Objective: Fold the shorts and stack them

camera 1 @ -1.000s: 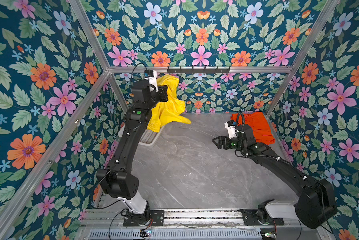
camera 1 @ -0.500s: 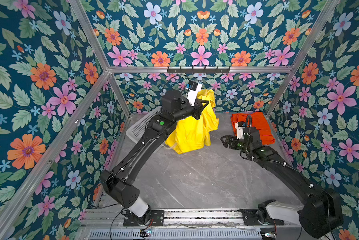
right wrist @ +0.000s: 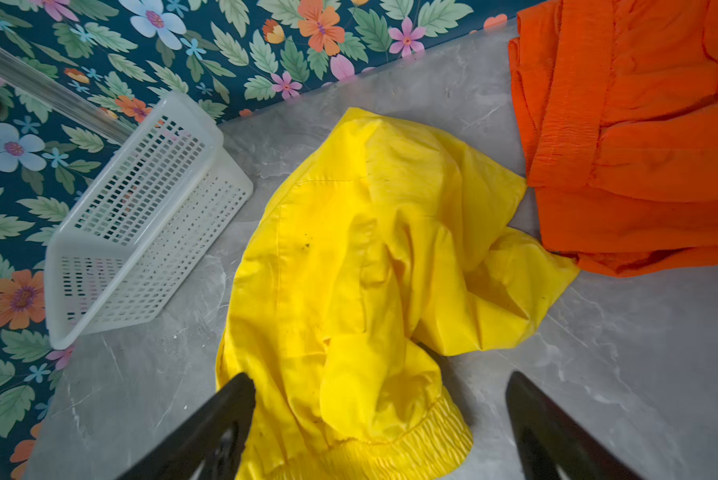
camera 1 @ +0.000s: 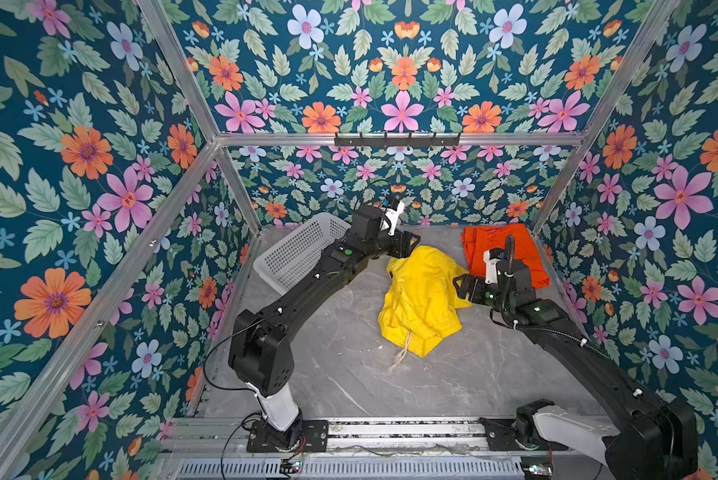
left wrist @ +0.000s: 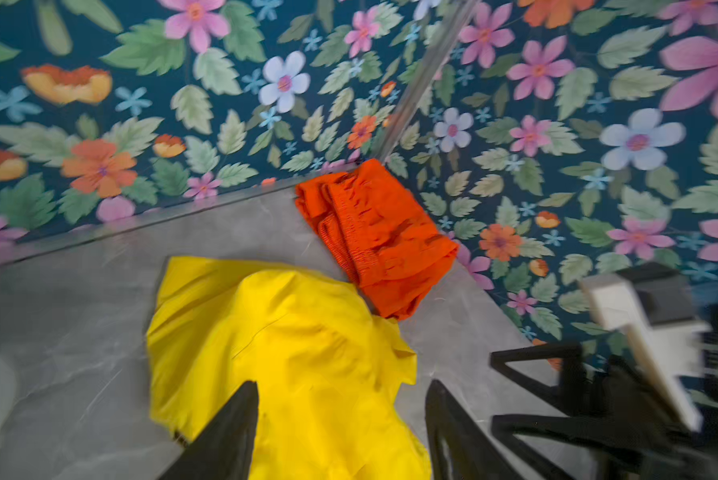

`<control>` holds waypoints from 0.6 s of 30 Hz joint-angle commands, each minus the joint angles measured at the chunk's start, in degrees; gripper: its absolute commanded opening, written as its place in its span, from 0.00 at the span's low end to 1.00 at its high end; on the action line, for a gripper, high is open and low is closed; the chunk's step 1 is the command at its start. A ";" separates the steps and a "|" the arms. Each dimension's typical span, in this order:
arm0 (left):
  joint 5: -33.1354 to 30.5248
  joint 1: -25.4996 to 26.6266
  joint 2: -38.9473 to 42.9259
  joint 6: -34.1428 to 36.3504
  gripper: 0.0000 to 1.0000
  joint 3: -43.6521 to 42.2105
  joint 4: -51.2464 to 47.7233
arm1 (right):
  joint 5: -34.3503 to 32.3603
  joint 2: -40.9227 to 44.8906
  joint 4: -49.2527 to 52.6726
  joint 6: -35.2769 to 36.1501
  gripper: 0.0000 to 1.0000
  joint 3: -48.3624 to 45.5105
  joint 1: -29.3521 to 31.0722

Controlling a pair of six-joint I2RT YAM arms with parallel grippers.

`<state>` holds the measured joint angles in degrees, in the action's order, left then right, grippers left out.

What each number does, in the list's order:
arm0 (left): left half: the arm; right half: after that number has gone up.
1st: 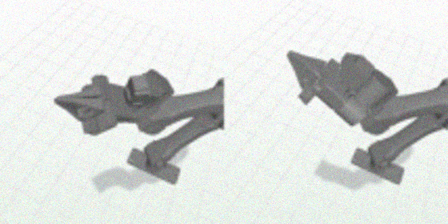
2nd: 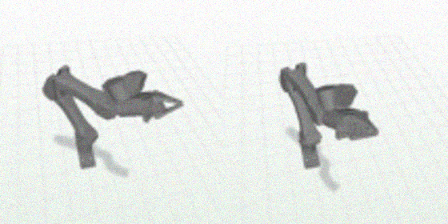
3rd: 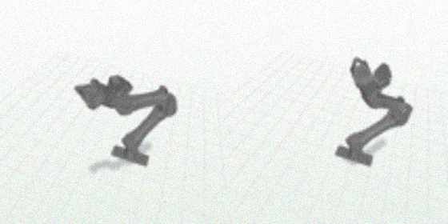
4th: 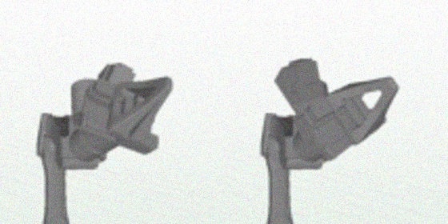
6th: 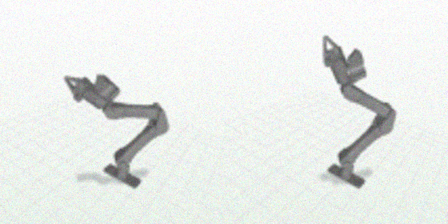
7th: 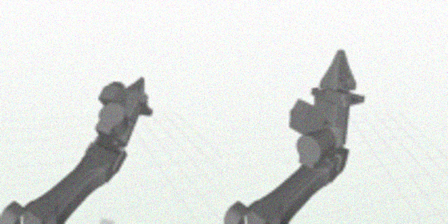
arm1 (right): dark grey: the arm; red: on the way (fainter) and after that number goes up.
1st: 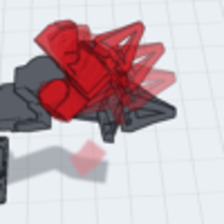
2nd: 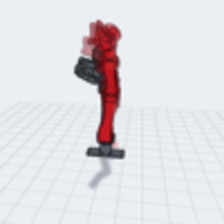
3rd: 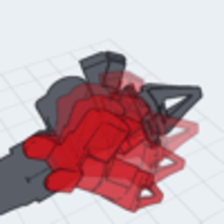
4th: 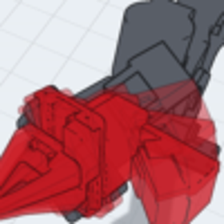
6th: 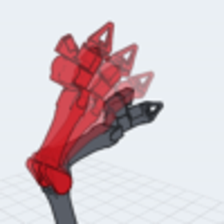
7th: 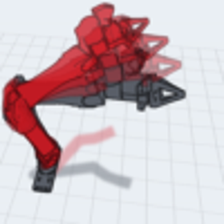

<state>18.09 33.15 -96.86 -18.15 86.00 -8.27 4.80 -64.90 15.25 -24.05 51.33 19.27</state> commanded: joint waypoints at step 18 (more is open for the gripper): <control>-12.21 -8.74 2.95 -0.49 0.70 -13.93 -5.36 | 9.32 -25.94 16.61 6.55 0.95 13.61 14.20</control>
<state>11.42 24.69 -93.65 -23.51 69.56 -9.69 14.28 -89.27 28.82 -17.82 64.16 33.23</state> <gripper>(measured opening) 0.696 0.951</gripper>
